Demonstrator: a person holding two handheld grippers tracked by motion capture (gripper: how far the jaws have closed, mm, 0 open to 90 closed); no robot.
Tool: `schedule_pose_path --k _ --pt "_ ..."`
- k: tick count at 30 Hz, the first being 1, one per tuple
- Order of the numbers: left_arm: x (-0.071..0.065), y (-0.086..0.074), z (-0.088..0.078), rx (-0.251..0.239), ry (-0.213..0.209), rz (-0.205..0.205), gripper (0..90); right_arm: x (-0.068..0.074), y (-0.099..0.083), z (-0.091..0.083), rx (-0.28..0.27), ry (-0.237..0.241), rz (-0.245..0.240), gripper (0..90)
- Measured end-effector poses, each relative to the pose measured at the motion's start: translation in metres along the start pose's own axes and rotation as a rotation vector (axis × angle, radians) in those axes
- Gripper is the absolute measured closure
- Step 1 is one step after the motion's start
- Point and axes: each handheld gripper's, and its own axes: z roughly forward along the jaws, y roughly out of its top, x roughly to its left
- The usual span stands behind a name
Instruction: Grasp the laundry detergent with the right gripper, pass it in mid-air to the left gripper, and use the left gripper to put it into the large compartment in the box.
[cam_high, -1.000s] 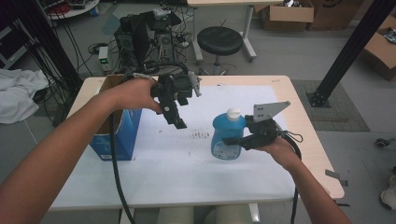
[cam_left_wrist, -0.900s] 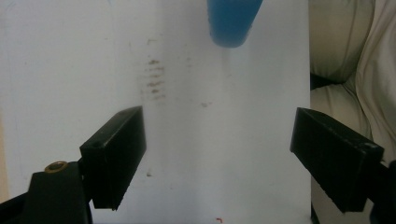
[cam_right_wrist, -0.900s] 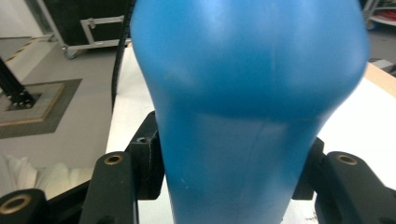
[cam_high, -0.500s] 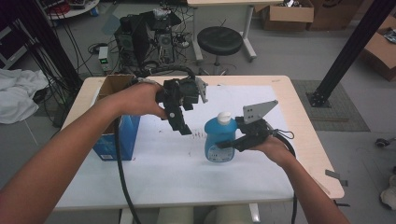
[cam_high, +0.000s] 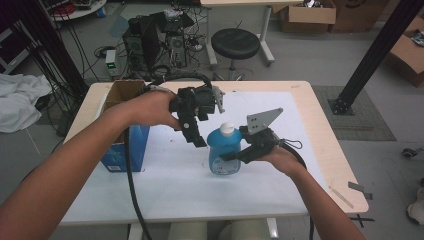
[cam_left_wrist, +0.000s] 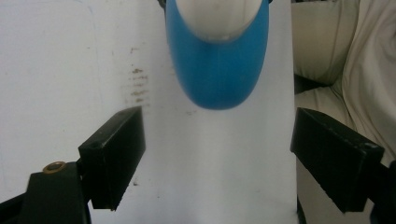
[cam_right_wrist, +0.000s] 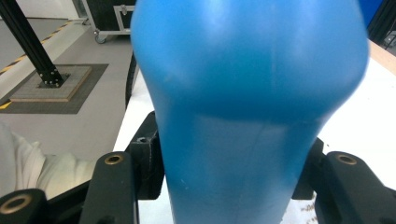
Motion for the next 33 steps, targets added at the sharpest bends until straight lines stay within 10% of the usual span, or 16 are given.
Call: schedule_pose_path --k 33 --pt "0.008 0.011 0.019 0.005 -0.003 -0.007 18.6 -0.007 0.008 0.027 0.010 0.000 -0.013 44.1"
